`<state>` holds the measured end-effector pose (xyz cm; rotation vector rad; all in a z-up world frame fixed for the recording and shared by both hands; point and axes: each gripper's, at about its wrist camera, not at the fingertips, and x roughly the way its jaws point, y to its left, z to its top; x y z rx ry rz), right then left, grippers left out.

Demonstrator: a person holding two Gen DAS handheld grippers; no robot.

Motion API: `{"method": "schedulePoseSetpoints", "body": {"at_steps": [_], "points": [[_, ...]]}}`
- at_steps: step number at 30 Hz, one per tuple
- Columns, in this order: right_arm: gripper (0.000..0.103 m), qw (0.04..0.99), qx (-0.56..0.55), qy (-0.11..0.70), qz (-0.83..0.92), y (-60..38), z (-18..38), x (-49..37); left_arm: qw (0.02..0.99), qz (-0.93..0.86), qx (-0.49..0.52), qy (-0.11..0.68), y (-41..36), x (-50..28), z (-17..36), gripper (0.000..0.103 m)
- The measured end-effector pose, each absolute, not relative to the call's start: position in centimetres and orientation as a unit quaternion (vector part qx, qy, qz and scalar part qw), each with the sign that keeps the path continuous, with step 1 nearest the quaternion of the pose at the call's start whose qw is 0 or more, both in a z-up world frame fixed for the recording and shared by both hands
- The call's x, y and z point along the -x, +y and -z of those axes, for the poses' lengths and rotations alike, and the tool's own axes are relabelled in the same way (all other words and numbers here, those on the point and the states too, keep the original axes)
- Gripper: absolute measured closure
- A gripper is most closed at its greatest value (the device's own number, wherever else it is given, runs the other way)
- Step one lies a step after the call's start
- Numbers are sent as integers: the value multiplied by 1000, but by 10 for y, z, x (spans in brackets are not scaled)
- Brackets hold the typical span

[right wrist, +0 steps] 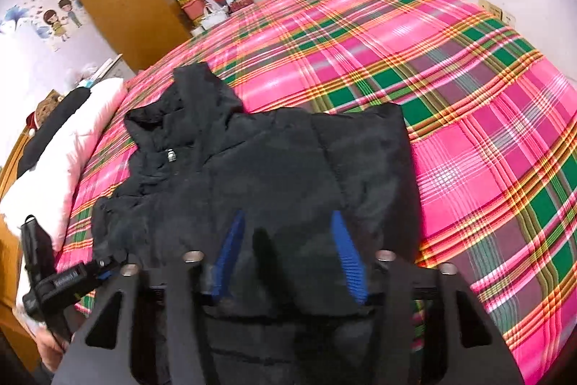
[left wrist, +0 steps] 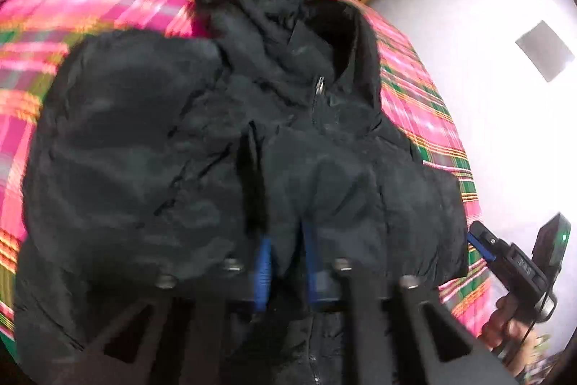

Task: Fold large clothes

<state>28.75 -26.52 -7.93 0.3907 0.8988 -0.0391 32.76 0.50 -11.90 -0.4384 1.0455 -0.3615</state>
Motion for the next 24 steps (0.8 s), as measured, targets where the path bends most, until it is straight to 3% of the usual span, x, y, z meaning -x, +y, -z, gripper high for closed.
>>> {"method": "schedulePoseSetpoints", "body": {"at_steps": [3, 13, 17, 21, 24], "points": [[75, 888, -174, 425, 28, -266, 81, -294, 860, 124, 191, 456, 22, -326, 103, 93], [76, 860, -122, 495, 8, -263, 148, -321, 866, 87, 160, 465, 35, -341, 127, 91], [76, 855, -141, 499, 3, -272, 161, -325, 869, 88, 133, 469, 29, -345, 134, 85], [76, 858, -118, 499, 22, -264, 141, -322, 867, 79, 128, 475, 32, -345, 130, 83], [76, 890, -88, 447, 25, -258, 102, -312, 875, 67, 115, 465, 34, -341, 112, 83]]}}
